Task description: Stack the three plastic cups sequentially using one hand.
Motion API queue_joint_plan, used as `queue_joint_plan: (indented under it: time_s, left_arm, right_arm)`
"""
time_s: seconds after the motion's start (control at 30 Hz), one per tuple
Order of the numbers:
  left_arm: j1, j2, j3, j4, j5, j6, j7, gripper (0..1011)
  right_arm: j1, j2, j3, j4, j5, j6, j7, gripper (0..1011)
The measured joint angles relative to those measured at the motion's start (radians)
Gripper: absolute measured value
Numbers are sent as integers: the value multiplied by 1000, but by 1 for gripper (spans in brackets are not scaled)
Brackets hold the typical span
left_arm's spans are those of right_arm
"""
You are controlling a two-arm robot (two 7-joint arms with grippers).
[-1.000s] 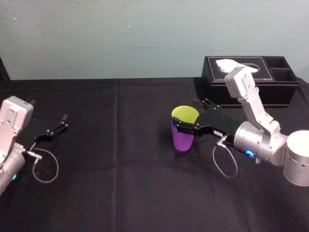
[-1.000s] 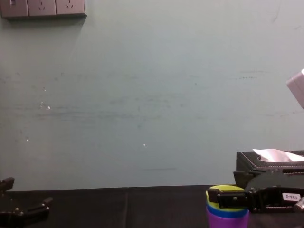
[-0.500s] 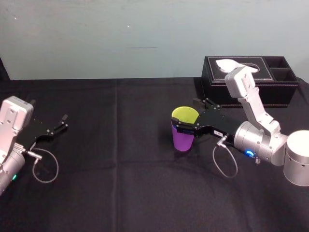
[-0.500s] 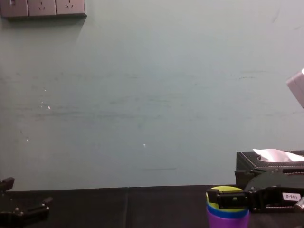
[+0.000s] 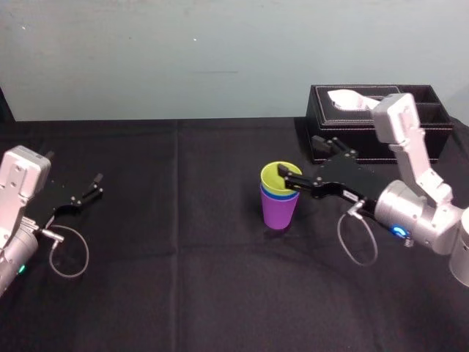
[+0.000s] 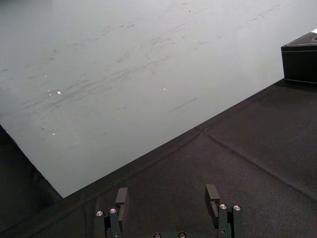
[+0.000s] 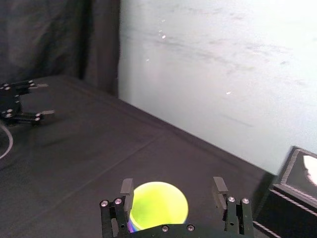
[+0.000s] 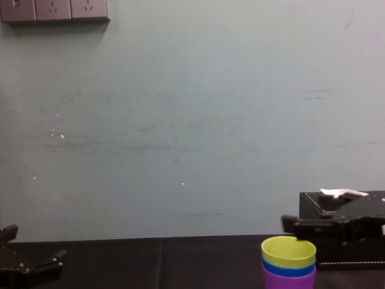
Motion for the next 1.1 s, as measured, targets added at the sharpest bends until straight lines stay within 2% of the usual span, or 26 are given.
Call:
queue_joint_plan:
  time_s: [0.23, 0.5, 0.77, 1.1]
  left_arm:
    - [0, 0, 0, 0, 0, 0, 0, 1010]
    - [0, 0, 0, 0, 0, 0, 0, 1010]
    - [0, 0, 0, 0, 0, 0, 0, 1010]
    - [0, 0, 0, 0, 0, 0, 0, 1010]
  right_arm:
    - [-50, 23, 65, -24, 13, -21, -29, 1000]
    - [-98, 45, 140, -6, 37, -44, -41, 1000]
    - [-125, 51, 167, 39, 41, -66, -36, 1000]
    - [-135, 48, 169, 75, 41, -80, -19, 1000]
